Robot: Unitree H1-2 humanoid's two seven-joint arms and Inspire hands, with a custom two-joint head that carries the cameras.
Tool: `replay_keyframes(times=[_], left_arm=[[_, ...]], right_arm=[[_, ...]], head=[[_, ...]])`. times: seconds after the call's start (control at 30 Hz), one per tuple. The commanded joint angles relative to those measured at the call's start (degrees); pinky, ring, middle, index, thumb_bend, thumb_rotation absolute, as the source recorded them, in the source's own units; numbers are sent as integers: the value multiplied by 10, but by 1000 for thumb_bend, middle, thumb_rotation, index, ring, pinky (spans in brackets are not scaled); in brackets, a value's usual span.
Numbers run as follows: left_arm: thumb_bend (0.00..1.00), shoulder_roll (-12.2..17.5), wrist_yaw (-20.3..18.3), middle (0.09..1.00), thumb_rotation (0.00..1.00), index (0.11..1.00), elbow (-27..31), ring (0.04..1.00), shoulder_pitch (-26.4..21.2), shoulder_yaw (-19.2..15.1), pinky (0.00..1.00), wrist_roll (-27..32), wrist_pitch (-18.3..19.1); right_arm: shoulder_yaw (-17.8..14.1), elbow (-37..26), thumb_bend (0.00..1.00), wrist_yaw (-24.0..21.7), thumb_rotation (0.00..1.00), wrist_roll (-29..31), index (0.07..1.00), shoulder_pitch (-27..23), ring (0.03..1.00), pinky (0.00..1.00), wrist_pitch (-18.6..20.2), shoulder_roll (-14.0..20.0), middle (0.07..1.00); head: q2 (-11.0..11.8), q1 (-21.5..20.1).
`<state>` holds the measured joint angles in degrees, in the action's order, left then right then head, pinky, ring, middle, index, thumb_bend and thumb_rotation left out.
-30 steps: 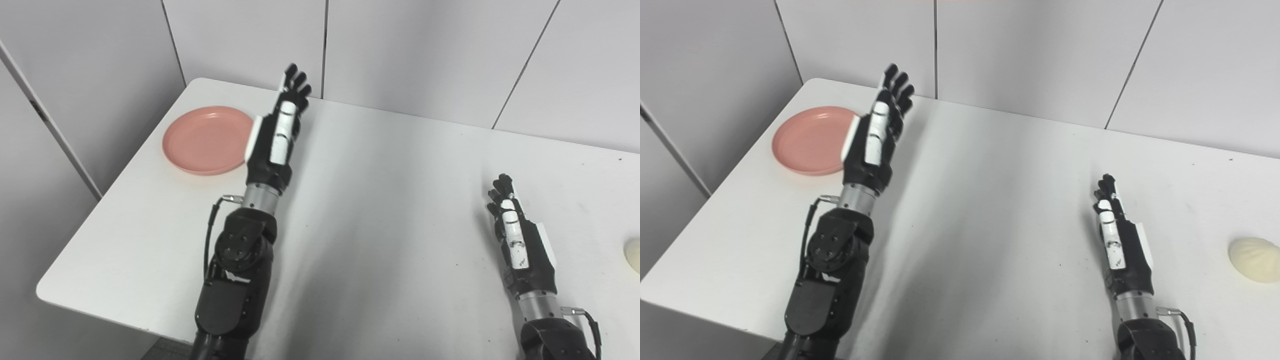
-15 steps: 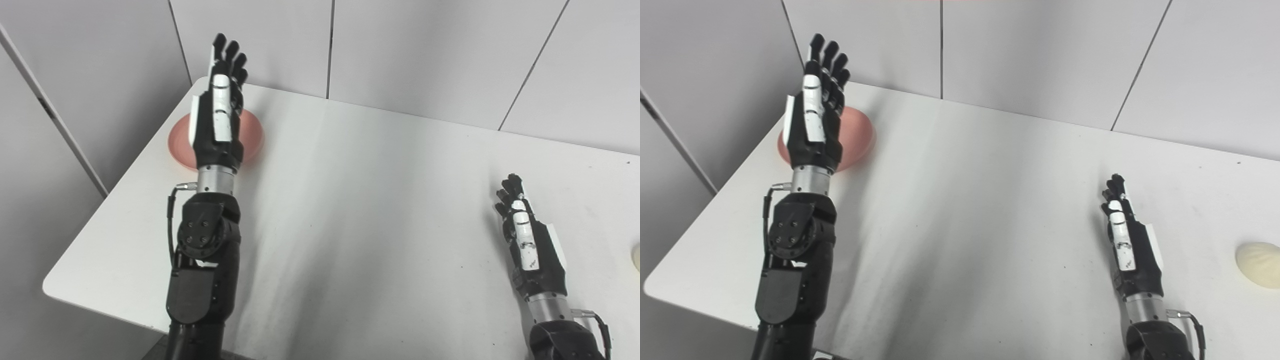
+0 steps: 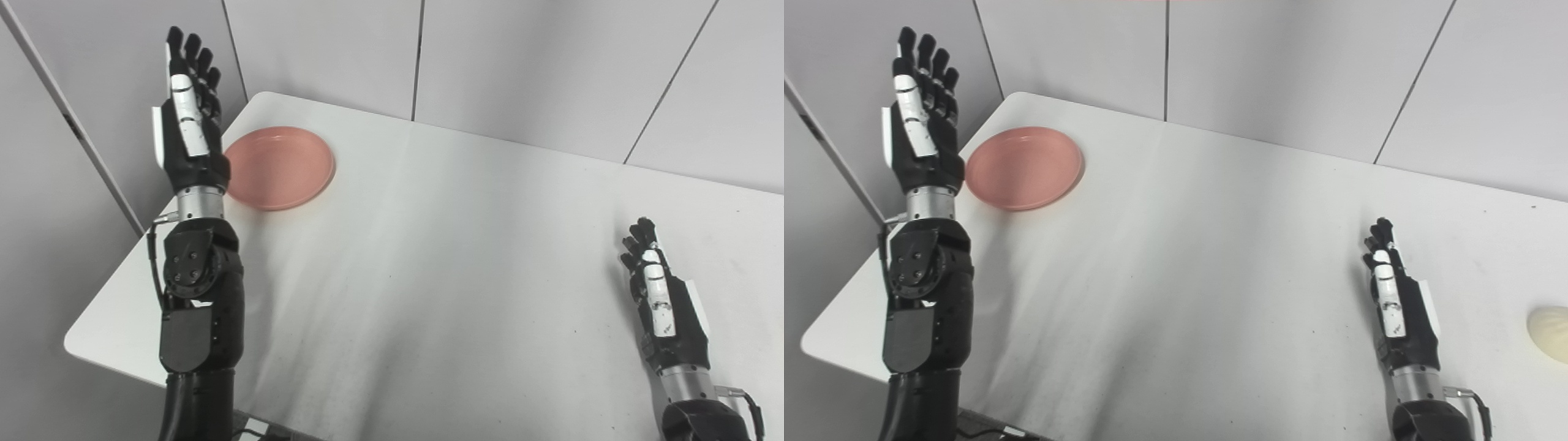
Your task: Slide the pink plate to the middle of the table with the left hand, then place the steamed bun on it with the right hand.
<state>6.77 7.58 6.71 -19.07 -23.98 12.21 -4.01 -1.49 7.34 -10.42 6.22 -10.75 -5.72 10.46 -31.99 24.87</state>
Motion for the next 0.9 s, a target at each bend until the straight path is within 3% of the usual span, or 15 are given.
replay_keyframes(times=[0.0, 0.23, 0.47, 0.87], left_arm=[[591, 18, 10, 980, 1000, 998, 2, 978, -14, -7, 1000, 1, -26], [581, 39, 3, 999, 1000, 1000, -35, 996, -10, -30, 1000, 26, -53], [602, 61, -1, 1000, 1000, 1000, -83, 1000, -8, -44, 1000, 55, -73], [593, 79, -4, 997, 1000, 1000, -154, 997, -12, -43, 1000, 84, -81]], right_arm=[[-5, 19, 146, -5, 1000, 9, 1000, 17, 1000, 1000, -21, 2, 1000], [-7, 25, 131, -8, 1000, 13, 1000, 17, 1000, 1000, -31, 2, 1000], [-6, 15, 124, -7, 1000, 11, 1000, 17, 1000, 1000, -13, 4, 1000], [-4, 9, 124, -5, 1000, 12, 1000, 20, 1000, 1000, -14, 3, 1000]], head=[[0, 0], [2, 6], [2, 11], [-1, 10]])
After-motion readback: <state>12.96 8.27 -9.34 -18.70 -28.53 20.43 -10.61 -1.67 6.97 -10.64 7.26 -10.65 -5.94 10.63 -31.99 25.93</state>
